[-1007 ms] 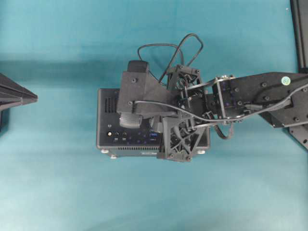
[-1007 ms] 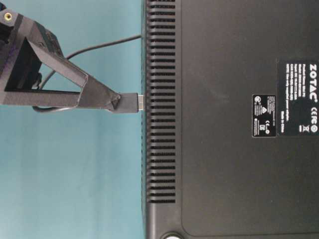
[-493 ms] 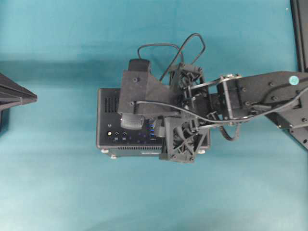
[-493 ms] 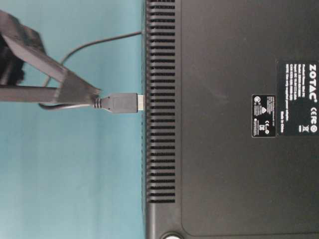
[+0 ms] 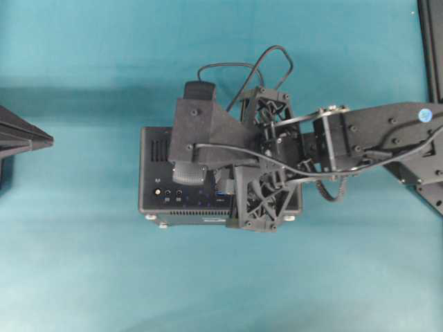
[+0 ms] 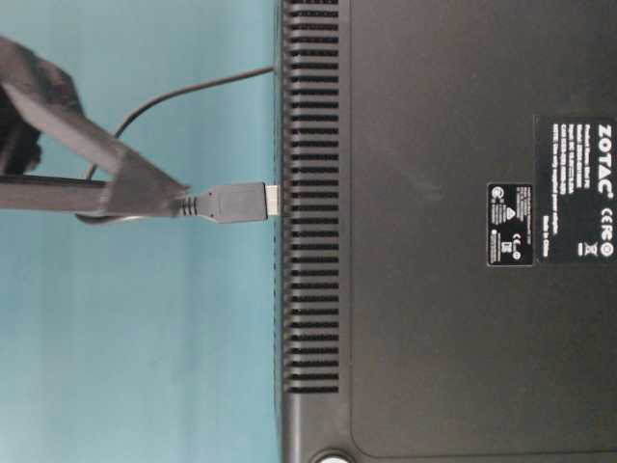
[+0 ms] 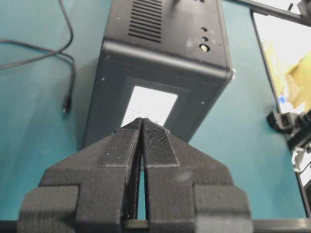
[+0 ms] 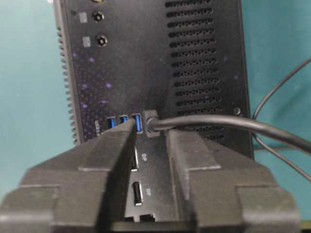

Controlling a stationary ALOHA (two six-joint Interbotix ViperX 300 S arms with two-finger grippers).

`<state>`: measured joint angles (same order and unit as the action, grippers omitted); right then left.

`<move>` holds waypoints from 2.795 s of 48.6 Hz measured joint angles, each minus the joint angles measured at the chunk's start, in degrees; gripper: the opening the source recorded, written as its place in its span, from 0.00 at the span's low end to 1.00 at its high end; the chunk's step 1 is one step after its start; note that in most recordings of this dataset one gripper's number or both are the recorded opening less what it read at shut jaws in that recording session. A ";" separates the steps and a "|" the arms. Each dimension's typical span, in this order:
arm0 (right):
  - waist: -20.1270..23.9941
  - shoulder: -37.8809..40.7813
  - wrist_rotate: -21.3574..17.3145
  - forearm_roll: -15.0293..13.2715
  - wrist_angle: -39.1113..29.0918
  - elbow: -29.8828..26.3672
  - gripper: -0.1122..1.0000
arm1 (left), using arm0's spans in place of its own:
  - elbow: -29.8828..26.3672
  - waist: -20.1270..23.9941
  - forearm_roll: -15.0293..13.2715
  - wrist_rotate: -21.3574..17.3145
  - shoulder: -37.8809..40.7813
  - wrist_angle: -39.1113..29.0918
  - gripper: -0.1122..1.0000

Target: Insert the USB into the PC box with both arms.

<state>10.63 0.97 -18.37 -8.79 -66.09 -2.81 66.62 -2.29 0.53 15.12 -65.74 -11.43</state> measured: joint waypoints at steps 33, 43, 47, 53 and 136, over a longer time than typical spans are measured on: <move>0.88 0.09 -4.13 0.18 1.76 1.67 0.19 | 0.00 -0.09 0.00 0.00 0.00 -0.09 0.10; 0.88 0.09 -4.13 0.97 1.76 1.58 0.19 | 0.09 -0.09 0.00 0.00 -0.09 -0.09 0.10; 0.88 0.09 -4.13 0.88 1.76 1.58 0.19 | 0.00 0.00 0.00 0.00 0.00 -0.09 0.10; 0.53 0.18 -4.13 -0.26 1.76 1.58 0.19 | 0.00 0.00 0.00 0.00 0.00 -0.09 0.10; 0.97 0.18 -4.13 1.32 0.44 2.20 0.19 | 0.09 0.00 0.00 0.00 0.00 -0.09 0.10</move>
<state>11.60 1.14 -22.50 -7.47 -65.65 -0.62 66.71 -2.29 0.53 15.12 -65.74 -11.51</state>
